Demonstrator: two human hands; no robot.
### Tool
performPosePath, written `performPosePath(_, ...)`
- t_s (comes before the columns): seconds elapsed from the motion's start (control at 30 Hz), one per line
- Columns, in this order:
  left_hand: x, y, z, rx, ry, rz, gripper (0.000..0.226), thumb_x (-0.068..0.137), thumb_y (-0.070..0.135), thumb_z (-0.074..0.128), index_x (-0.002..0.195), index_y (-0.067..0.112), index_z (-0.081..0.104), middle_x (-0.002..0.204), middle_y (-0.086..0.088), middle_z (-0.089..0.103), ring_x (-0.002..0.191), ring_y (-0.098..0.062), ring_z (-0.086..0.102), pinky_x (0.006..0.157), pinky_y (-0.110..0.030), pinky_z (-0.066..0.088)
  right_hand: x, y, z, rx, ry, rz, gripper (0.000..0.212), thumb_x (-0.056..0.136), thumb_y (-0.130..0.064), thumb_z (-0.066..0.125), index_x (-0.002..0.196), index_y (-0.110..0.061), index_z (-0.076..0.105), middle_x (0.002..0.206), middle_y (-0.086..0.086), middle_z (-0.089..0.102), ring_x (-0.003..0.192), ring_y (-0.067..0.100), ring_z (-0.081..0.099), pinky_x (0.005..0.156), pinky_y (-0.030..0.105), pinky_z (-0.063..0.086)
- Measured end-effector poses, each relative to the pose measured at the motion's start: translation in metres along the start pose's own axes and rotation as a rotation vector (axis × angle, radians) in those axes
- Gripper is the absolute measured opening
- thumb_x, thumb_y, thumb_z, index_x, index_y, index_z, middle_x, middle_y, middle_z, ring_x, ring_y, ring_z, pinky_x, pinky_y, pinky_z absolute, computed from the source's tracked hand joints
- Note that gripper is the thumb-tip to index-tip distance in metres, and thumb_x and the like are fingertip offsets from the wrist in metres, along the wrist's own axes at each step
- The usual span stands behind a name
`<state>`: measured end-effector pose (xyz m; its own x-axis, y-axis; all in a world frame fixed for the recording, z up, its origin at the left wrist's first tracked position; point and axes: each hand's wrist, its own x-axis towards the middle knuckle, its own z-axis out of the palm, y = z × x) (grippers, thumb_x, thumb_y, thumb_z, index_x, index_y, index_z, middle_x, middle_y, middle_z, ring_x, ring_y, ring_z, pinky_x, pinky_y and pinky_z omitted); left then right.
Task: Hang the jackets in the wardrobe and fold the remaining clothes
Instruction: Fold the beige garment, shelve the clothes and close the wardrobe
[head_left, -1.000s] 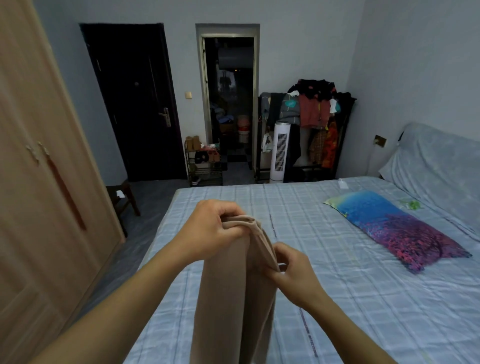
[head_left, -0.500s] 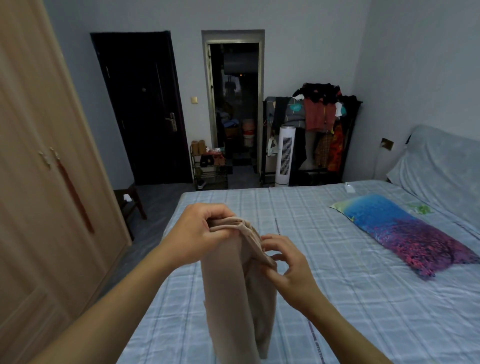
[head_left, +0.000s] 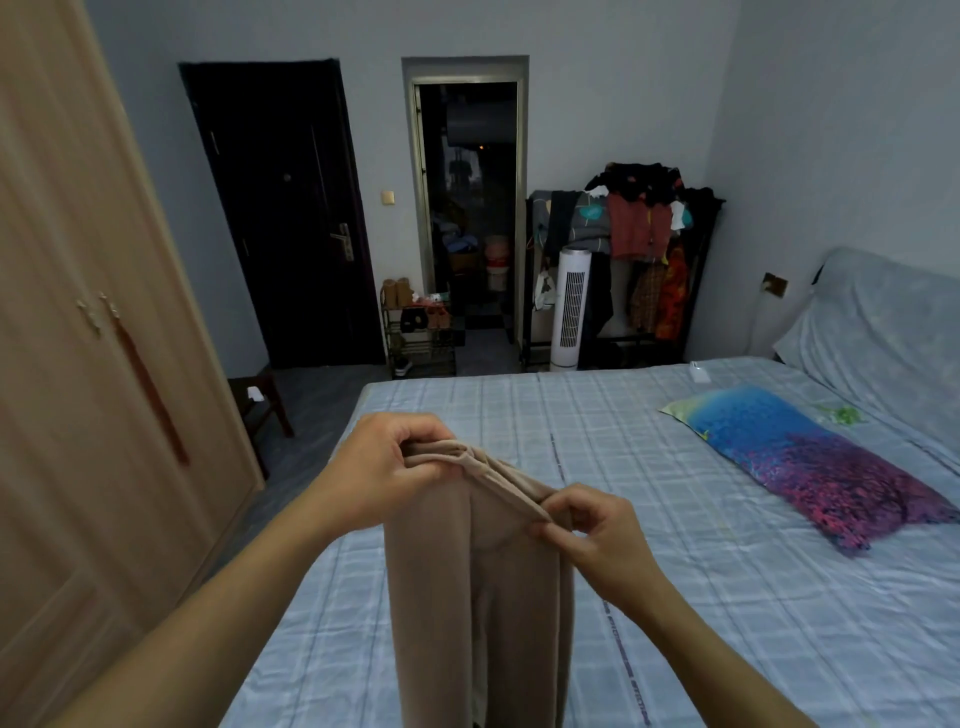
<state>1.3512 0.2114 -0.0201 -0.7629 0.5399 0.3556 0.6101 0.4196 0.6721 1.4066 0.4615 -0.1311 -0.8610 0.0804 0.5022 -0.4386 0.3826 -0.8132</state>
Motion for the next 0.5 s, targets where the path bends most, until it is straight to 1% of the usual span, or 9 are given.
performPosePath(0.03,0.0,0.0,-0.002,-0.005,0.004,-0.002,0.017,0.085,0.016,0.077,0.088,0.032,0.076,0.085,0.011,0.074,0.085,-0.008,0.07,0.071,-0.025,0.053,0.002,-0.001,-0.003,0.01,0.013,-0.01,0.019,0.074,-0.003,0.082,0.074,-0.018,0.071,0.069,0.005,0.064,0.063,0.023,0.058,0.061,0.042,0.05)
performPosePath(0.07,0.0,0.0,-0.002,-0.016,0.013,0.001,0.017,0.085,0.016,0.077,0.087,0.033,0.076,0.085,0.011,0.074,0.085,-0.008,0.07,0.07,-0.022,0.052,0.003,-0.002,-0.006,0.002,0.022,-0.035,0.016,0.075,-0.005,0.081,0.075,-0.017,0.069,0.07,0.004,0.063,0.063,0.022,0.057,0.06,0.041,0.05)
performPosePath(0.13,0.002,0.002,-0.002,-0.027,0.034,0.011,0.016,0.084,0.018,0.078,0.087,0.033,0.075,0.084,0.011,0.074,0.084,-0.009,0.07,0.069,-0.02,0.051,0.0,-0.003,-0.007,-0.077,0.022,-0.111,0.016,0.077,-0.011,0.077,0.082,-0.021,0.065,0.074,-0.005,0.06,0.066,0.014,0.056,0.06,0.033,0.049)
performPosePath(0.2,0.005,0.005,-0.001,-0.023,0.045,0.014,0.013,0.084,0.02,0.078,0.086,0.032,0.075,0.083,0.011,0.074,0.083,-0.009,0.07,0.071,-0.027,0.054,-0.01,-0.001,-0.003,-0.1,-0.012,-0.113,0.028,0.074,-0.013,0.077,0.093,-0.025,0.059,0.087,-0.009,0.062,0.077,0.015,0.062,0.065,0.03,0.052)
performPosePath(0.27,0.007,0.008,0.001,-0.018,0.039,0.024,0.012,0.084,0.022,0.078,0.087,0.033,0.075,0.084,0.011,0.074,0.085,-0.008,0.07,0.074,-0.032,0.056,-0.022,0.002,0.005,-0.074,-0.011,-0.075,0.037,0.073,-0.013,0.081,0.1,-0.024,0.059,0.095,-0.01,0.063,0.084,0.017,0.064,0.069,0.033,0.054)
performPosePath(0.3,0.007,0.01,0.002,-0.015,0.032,0.033,0.012,0.084,0.023,0.078,0.087,0.034,0.075,0.085,0.012,0.074,0.085,-0.008,0.07,0.075,-0.032,0.057,-0.027,0.005,0.01,-0.076,0.005,-0.081,0.034,0.075,-0.012,0.081,0.1,-0.022,0.06,0.095,-0.01,0.063,0.085,0.017,0.064,0.068,0.035,0.054)
performPosePath(0.33,0.008,0.011,0.003,-0.01,0.027,0.041,0.012,0.084,0.023,0.078,0.087,0.034,0.075,0.085,0.012,0.074,0.086,-0.007,0.07,0.076,-0.032,0.057,-0.03,0.007,0.015,-0.091,0.02,-0.107,0.026,0.078,-0.01,0.079,0.096,-0.019,0.063,0.093,-0.009,0.063,0.084,0.017,0.063,0.067,0.037,0.054)
performPosePath(0.4,0.008,0.012,0.004,0.007,0.023,0.051,0.013,0.084,0.023,0.078,0.087,0.035,0.074,0.084,0.013,0.074,0.085,-0.007,0.07,0.075,-0.032,0.057,-0.032,0.01,0.022,-0.116,0.043,-0.147,0.015,0.082,-0.003,0.074,0.089,-0.014,0.066,0.088,-0.007,0.062,0.081,0.018,0.061,0.064,0.038,0.052)
performPosePath(0.5,0.008,0.01,0.001,0.023,0.026,0.058,0.011,0.084,0.024,0.077,0.087,0.035,0.074,0.084,0.014,0.074,0.085,-0.007,0.07,0.074,-0.031,0.057,-0.031,0.011,0.025,-0.019,0.113,-0.038,0.02,0.084,0.003,0.071,0.087,-0.015,0.064,0.082,-0.005,0.065,0.076,0.016,0.064,0.066,0.032,0.054)
